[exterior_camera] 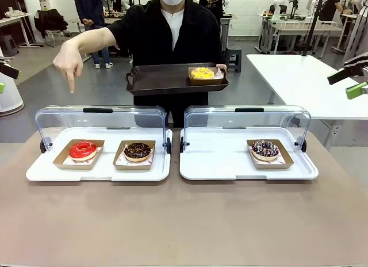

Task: Provide the desired donut to the person.
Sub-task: Pick up and lift the Paper togo box containing the Donut pointed at by the person.

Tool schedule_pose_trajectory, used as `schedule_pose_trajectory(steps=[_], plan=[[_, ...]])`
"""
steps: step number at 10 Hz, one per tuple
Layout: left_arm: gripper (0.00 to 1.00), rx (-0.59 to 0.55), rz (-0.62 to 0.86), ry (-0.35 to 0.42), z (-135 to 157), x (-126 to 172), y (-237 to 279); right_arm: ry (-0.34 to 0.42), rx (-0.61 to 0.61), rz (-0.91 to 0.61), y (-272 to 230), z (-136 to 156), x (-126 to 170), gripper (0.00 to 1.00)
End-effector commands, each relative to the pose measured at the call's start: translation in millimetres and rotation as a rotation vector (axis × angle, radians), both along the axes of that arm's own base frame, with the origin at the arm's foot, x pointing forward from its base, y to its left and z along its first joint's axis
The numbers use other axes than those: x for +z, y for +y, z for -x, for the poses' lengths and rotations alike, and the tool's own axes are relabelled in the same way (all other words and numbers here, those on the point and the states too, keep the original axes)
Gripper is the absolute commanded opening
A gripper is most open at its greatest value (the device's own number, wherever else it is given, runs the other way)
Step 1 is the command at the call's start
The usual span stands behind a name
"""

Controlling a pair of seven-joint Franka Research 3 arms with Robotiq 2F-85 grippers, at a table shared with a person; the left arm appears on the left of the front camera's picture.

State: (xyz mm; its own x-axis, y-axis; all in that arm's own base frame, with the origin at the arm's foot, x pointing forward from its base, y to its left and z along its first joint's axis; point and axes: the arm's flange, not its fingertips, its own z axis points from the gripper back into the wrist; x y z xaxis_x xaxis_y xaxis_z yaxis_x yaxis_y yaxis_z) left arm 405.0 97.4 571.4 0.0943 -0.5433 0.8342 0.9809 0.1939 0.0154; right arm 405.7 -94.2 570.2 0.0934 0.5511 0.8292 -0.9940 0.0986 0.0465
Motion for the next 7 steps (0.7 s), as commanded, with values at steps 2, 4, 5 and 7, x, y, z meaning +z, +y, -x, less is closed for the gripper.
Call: schedule_pose_trajectory(steps=[2, 4, 5, 7], plan=[[1.0, -0.005, 0.012, -0.009, 0.3, 1.2, 0.2, -0.002, 0.002, -0.002, -1.2, 0.8, -0.8, 1.0], [1.0, -0.005, 0.012, -0.009, 0.3, 1.2, 0.2, -0.002, 0.002, -0.002, -1.2, 0.8, -0.8, 1.0], [1.0, -0.005, 0.012, -0.009, 0.3, 1.2, 0.2, -0.002, 0.002, -0.002, -1.2, 0.8, -0.8, 1.0], [1.0, -0.005, 0.012, -0.009, 0.3, 1.2, 0.2, -0.002, 0.002, -0.002, -1.2, 0.8, -0.8, 1.0]])
